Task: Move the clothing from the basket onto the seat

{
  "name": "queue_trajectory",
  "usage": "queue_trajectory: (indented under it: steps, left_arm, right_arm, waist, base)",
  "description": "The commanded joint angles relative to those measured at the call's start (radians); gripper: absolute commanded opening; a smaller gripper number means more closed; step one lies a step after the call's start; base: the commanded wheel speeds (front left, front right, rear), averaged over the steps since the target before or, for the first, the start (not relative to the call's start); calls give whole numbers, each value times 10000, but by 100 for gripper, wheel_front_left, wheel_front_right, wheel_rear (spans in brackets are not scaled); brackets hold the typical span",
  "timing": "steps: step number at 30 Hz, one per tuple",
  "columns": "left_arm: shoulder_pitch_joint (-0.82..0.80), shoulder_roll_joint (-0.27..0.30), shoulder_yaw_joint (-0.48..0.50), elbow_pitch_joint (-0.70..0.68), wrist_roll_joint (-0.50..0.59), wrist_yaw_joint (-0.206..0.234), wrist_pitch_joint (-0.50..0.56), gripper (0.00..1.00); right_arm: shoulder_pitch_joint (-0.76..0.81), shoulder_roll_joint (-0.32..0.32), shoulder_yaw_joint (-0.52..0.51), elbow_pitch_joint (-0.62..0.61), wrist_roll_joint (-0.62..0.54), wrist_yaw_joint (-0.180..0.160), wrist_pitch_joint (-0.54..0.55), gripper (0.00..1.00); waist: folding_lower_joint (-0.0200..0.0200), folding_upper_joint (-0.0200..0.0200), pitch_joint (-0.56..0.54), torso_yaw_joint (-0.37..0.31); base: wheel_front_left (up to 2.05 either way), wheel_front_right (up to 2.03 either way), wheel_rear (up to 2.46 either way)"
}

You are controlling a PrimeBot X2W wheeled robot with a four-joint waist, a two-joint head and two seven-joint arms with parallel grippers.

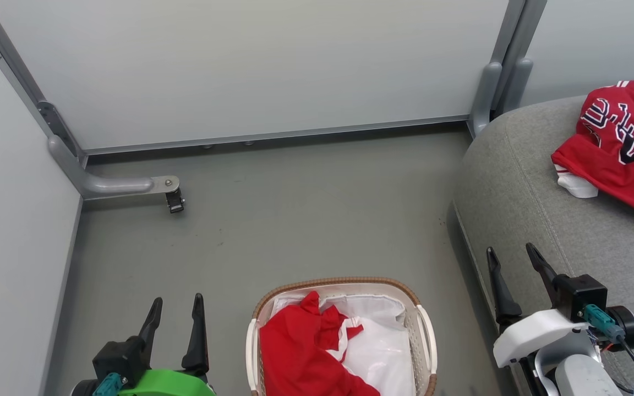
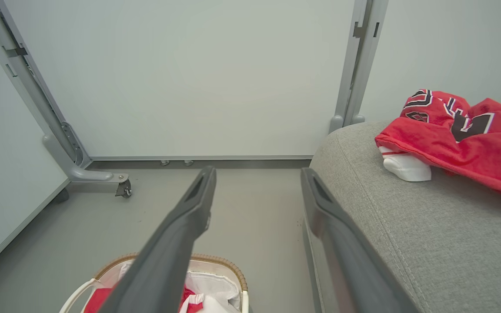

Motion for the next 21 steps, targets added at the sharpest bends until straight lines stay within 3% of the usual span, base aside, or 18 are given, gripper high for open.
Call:
queue_trajectory:
  steps: [1, 21]
  left_arm:
    - [-156, 7, 7, 4, 60, -24, -9, 100]
    - [-461, 6, -218, -66, 255, -95, -9, 100]
  right_arm:
    - [13, -39, -42, -27, -14, -14, -49, 100]
    - [-133, -39, -91, -247, -40, -14, -49, 100]
  waist:
    - [1, 0, -4, 11]
    - [1, 0, 398, -6]
  base:
    - [0, 0, 0]
    - [0, 0, 0]
